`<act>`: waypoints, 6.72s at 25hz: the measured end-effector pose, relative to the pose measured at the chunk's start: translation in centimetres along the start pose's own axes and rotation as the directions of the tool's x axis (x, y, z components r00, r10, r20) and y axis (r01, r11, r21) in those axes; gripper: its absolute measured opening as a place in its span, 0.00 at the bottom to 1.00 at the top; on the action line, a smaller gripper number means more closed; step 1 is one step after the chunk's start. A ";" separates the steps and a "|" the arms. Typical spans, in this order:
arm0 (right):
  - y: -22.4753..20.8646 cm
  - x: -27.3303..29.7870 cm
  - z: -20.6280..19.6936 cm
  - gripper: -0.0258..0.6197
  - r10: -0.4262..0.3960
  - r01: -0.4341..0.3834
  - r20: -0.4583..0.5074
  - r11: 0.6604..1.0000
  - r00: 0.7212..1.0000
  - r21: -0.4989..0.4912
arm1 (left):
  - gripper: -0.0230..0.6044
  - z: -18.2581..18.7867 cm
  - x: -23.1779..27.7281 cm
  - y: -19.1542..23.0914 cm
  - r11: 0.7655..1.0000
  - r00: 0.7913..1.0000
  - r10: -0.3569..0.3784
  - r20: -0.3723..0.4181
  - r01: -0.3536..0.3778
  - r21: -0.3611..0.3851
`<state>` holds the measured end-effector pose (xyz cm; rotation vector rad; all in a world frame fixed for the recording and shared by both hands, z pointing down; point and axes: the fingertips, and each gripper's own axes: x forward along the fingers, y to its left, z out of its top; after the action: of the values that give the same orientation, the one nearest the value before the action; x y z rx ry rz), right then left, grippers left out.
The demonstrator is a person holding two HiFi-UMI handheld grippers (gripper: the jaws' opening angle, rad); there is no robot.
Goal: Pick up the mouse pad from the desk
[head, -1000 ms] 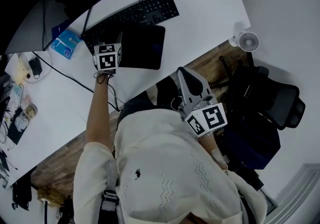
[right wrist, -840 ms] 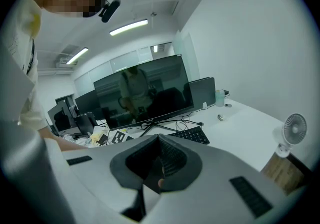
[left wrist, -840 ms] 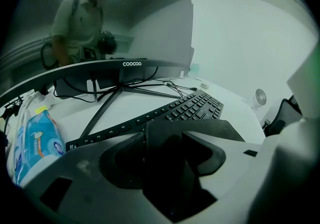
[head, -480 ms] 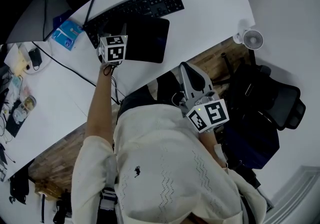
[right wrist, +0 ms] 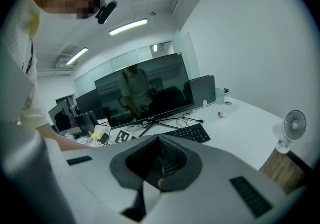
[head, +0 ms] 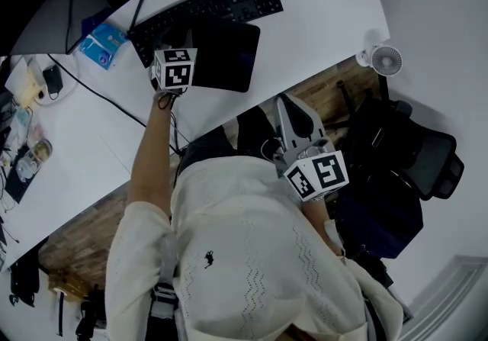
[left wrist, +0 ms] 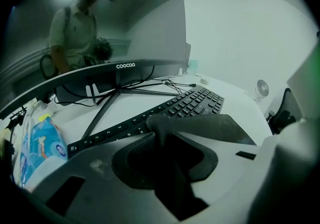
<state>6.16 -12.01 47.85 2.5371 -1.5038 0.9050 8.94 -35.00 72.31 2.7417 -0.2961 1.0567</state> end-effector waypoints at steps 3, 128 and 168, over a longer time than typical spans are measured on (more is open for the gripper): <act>0.0 0.0 0.0 0.04 -0.001 0.001 0.002 1.000 1.000 0.001 | 0.12 0.0 0.0 -0.7 1.000 1.000 -0.022 0.000 0.022 -0.005; -10.6 -12.7 -3.0 0.04 0.300 -0.290 0.036 0.942 0.953 -0.171 | 0.09 4.1 -27.2 -30.7 0.989 0.884 0.014 0.468 0.056 -0.136; -10.0 -17.0 11.8 0.04 0.325 -0.223 0.319 0.922 0.890 -0.318 | 0.09 16.9 -35.5 -28.1 0.995 0.711 0.100 0.696 -0.053 -0.088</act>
<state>13.66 2.60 31.88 2.4146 -1.9741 0.2072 1.04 -7.95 33.05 2.9672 -0.5348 -0.0573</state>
